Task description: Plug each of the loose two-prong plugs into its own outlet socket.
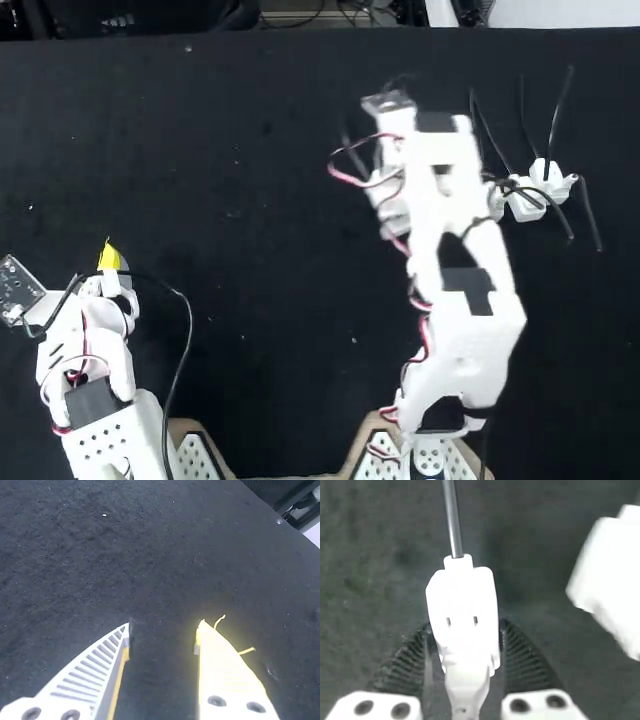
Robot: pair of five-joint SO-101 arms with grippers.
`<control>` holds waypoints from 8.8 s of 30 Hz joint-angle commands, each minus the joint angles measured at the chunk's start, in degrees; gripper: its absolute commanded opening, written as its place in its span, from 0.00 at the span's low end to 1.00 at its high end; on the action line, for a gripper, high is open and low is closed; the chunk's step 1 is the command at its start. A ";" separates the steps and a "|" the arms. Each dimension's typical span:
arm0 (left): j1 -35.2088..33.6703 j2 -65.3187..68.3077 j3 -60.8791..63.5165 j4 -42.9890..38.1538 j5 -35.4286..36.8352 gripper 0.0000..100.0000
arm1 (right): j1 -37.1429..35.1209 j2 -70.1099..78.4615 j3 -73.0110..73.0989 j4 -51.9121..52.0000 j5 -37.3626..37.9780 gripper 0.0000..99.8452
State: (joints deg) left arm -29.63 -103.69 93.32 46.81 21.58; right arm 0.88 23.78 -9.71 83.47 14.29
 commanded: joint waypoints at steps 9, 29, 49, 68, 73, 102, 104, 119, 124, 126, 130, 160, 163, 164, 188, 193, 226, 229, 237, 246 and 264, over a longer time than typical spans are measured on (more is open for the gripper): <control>0.84 -0.44 -1.63 -1.14 0.70 0.21 | 5.19 1.89 -5.14 -4.84 -6.24 0.01; 0.92 -0.44 -1.63 -1.14 0.70 0.21 | 0.70 27.56 -40.75 13.01 -8.70 0.19; 0.92 -0.44 -1.63 -1.14 0.70 0.21 | -2.99 -22.73 -23.34 17.76 -8.88 0.19; 1.01 -0.44 -2.68 -0.53 -5.45 0.20 | -2.90 -82.33 38.11 -0.53 -8.70 0.04; 2.68 -0.44 -7.43 4.04 -7.56 0.04 | -2.90 -95.60 53.23 -5.01 -9.23 0.04; 19.65 -0.44 2.68 20.48 -24.00 0.03 | -2.64 -132.35 98.59 -6.77 -13.36 0.04; 19.65 -0.35 4.09 20.92 -24.00 0.03 | -2.81 -132.35 100.26 -7.56 -13.36 0.04; 19.30 -0.09 4.00 21.01 -24.00 0.03 | -2.64 -132.35 106.24 -8.70 -12.92 0.04; 19.12 -0.44 4.00 21.01 -24.09 0.03 | -1.85 -132.35 106.24 -8.62 -12.92 0.04; 19.12 -0.62 4.00 21.01 -24.09 0.03 | -0.70 -132.35 106.24 -8.62 -12.92 0.04; 19.38 -1.32 4.00 21.01 -24.09 0.03 | 4.84 -132.44 106.24 -8.62 -12.92 0.04; 19.38 -1.23 4.00 21.01 -24.09 0.03 | 4.75 -132.35 106.24 -8.62 -12.92 0.04; 19.38 -1.23 4.00 21.01 -24.09 0.03 | 4.75 -132.35 106.24 -8.62 -12.92 0.04; 19.38 -1.23 4.00 21.01 -24.09 0.03 | 4.75 -132.35 106.24 -8.62 -12.92 0.04; 19.38 -1.14 4.00 21.01 -24.09 0.03 | 4.75 -132.35 106.24 -8.62 -12.92 0.04; 19.38 -1.14 4.00 21.01 -24.09 0.03 | 4.75 -132.35 106.24 -8.62 -12.92 0.04; 19.30 -1.14 4.00 21.01 -24.09 0.03 | 4.75 -132.35 106.24 -8.62 -12.92 0.04; 19.30 -1.14 4.00 21.01 -24.09 0.03 | 4.75 -132.35 106.24 -8.62 -12.92 0.04; 19.30 -1.14 4.00 21.01 -24.09 0.03 | 4.75 -132.35 106.24 -8.62 -12.92 0.04; 19.30 -1.14 4.00 21.01 -24.09 0.03 | 4.75 -132.35 106.24 -8.62 -12.92 0.04; 19.30 -1.14 4.00 21.01 -24.09 0.03 | 4.75 -132.35 106.24 -8.62 -12.92 0.04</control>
State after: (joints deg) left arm -9.85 -104.40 96.04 68.35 -2.33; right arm 4.66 -103.16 96.40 74.68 1.27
